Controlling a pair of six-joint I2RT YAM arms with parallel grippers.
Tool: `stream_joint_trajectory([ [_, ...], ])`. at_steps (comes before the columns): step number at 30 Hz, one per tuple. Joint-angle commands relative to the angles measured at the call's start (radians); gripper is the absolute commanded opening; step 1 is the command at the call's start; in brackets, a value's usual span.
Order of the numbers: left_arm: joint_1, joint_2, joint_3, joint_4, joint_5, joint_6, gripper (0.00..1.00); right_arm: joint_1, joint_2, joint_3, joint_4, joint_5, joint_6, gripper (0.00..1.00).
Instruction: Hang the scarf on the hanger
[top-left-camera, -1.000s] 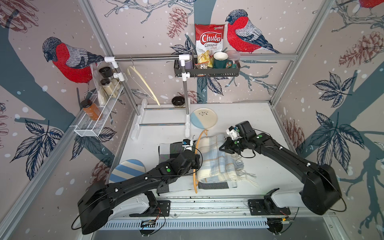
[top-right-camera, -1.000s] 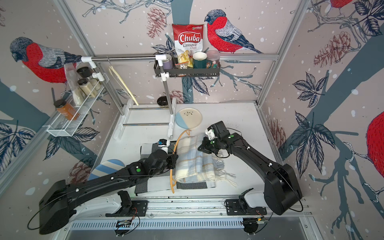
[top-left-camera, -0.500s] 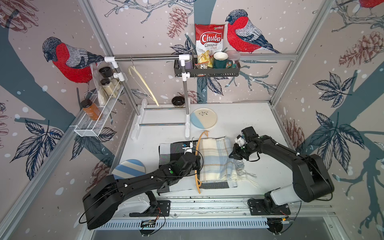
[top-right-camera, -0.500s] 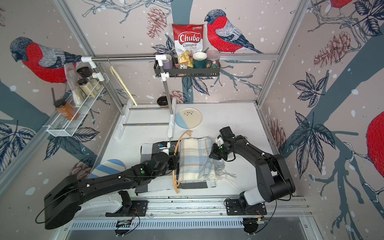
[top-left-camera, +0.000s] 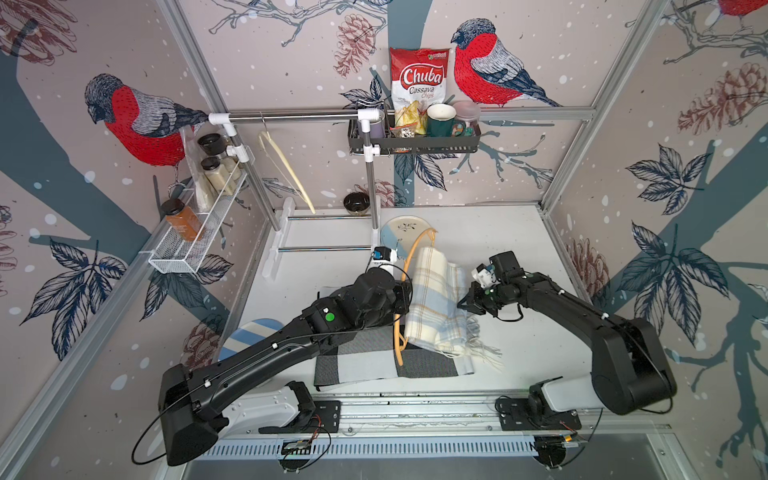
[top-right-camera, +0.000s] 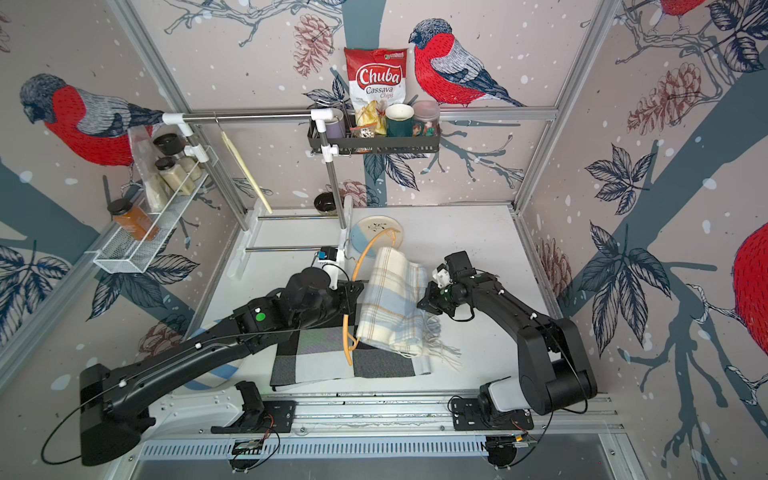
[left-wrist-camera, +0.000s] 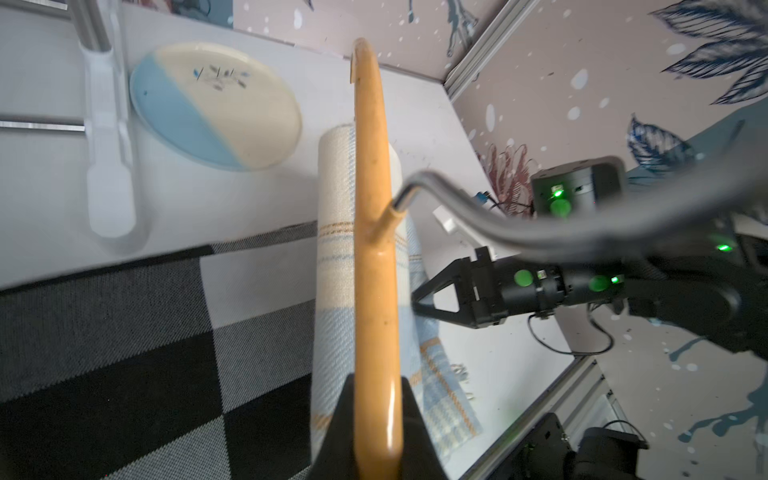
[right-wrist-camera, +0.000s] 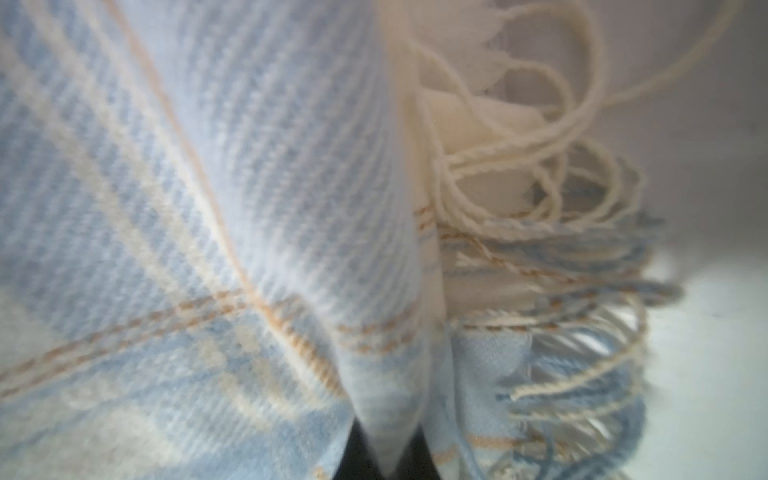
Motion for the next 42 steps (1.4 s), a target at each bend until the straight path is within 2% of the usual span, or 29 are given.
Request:
stream_joint_trajectory([
  [1,0.002,0.043,0.222,-0.296,-0.073,0.048,0.00,0.009,-0.059,0.010,0.115,-0.089,0.103,0.00],
  [3,0.001,0.072,0.361,-0.414,-0.102,0.043,0.00,0.037,-0.115,0.018,0.168,-0.085,0.155,0.00],
  [8,0.002,0.074,0.519,-0.469,-0.051,0.016,0.00,0.120,-0.188,0.043,0.317,-0.086,0.313,0.00],
  [14,0.002,0.083,0.638,-0.548,-0.067,-0.008,0.00,0.236,-0.146,0.069,0.435,-0.047,0.389,0.00],
  [18,0.003,0.083,0.672,-0.587,-0.087,-0.016,0.00,0.281,-0.058,0.057,0.494,-0.028,0.405,0.00],
  [25,0.010,0.068,0.668,-0.615,-0.157,-0.002,0.00,0.277,0.021,-0.031,0.553,-0.025,0.400,0.00],
  [32,0.031,0.031,0.586,-0.540,-0.153,-0.013,0.00,0.290,0.063,-0.128,0.632,-0.015,0.385,0.00],
  [35,0.039,0.018,0.554,-0.507,-0.153,-0.015,0.00,0.294,0.094,-0.167,0.710,-0.039,0.425,0.00],
  [42,0.052,0.003,0.496,-0.447,-0.124,-0.041,0.00,0.377,0.109,-0.128,0.762,-0.042,0.443,0.00],
])
